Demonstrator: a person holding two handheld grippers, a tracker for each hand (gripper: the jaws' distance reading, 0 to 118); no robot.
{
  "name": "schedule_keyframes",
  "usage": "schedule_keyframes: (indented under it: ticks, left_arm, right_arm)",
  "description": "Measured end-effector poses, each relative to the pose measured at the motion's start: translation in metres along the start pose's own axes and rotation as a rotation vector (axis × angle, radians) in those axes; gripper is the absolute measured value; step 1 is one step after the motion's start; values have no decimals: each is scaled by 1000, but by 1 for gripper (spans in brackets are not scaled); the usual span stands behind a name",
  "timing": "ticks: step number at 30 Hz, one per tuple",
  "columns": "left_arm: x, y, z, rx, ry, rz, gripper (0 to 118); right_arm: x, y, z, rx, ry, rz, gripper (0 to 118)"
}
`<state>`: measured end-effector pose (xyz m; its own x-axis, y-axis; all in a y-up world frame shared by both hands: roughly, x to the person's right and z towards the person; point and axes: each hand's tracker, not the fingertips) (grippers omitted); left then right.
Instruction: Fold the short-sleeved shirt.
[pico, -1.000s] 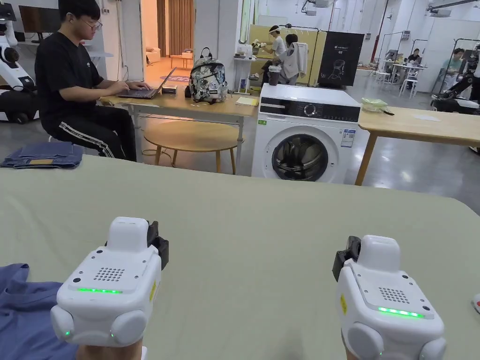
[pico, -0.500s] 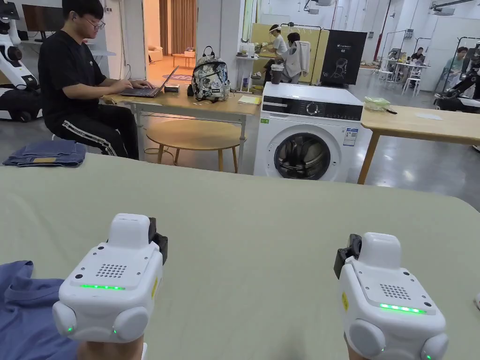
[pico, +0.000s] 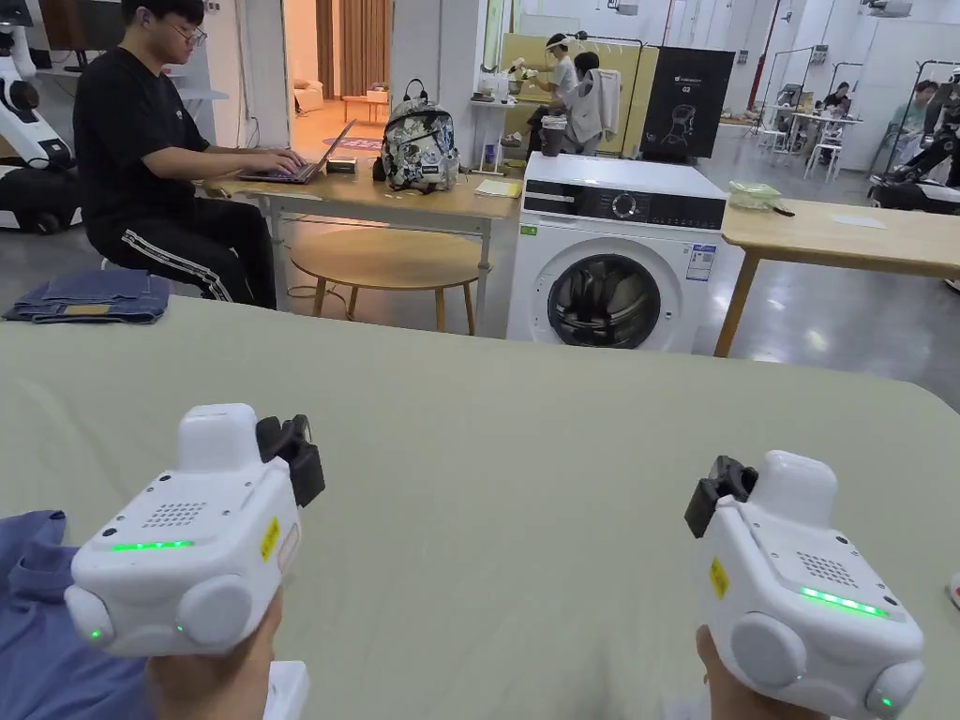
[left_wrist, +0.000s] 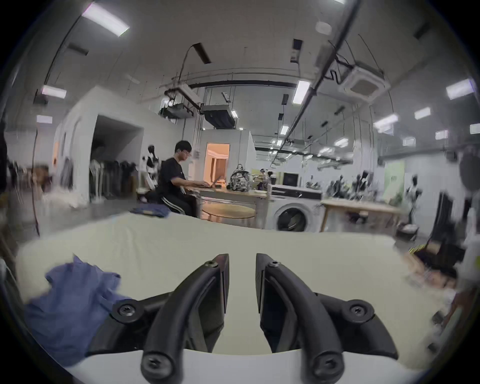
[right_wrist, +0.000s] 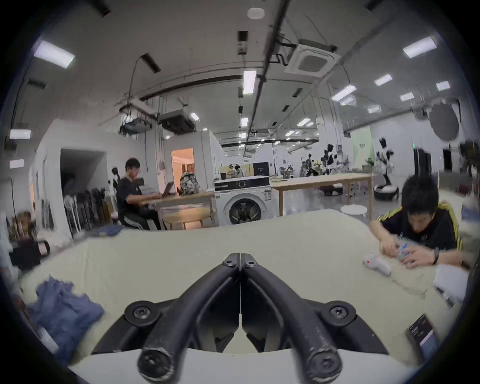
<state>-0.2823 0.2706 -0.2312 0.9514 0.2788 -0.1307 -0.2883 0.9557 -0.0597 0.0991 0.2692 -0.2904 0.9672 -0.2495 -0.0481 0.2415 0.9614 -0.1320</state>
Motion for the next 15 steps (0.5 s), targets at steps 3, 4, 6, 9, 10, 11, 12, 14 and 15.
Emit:
schedule_keyframes:
  ticks: [3,4,6,9,10,11,12,14,15]
  left_arm:
    - [-10,5,-3,0,-5,144,17]
    - [-6,7,-3,-4,-1,94,17]
    - [20,11,-3,-15,59,-286,17]
    - [52,-3,-8,-34,140,-920,17]
    - [58,-13,-10,-40,167,-1096,17]
    - [61,-23,-13,-46,179,-1275,17]
    - [61,-32,-15,-51,186,-1413,15]
    - [55,-42,-16,-29,166,-1546,0]
    - [54,-43,-16,-47,145,-1557,0]
  right_arm:
    - [-1,8,1,7,4,-9,0]
    - [-6,10,-1,23,13,97,0]
    - [-27,9,-5,32,44,505,0]
    - [-47,-15,-9,101,43,1157,0]
    - [-49,-25,-9,126,37,1335,0]
    - [-48,-36,-9,158,29,1523,0]
    - [-45,-45,-9,189,38,1672,0]
    - [-42,-53,-9,199,57,1776,0]
    - [-42,-53,-8,188,78,1759,0]
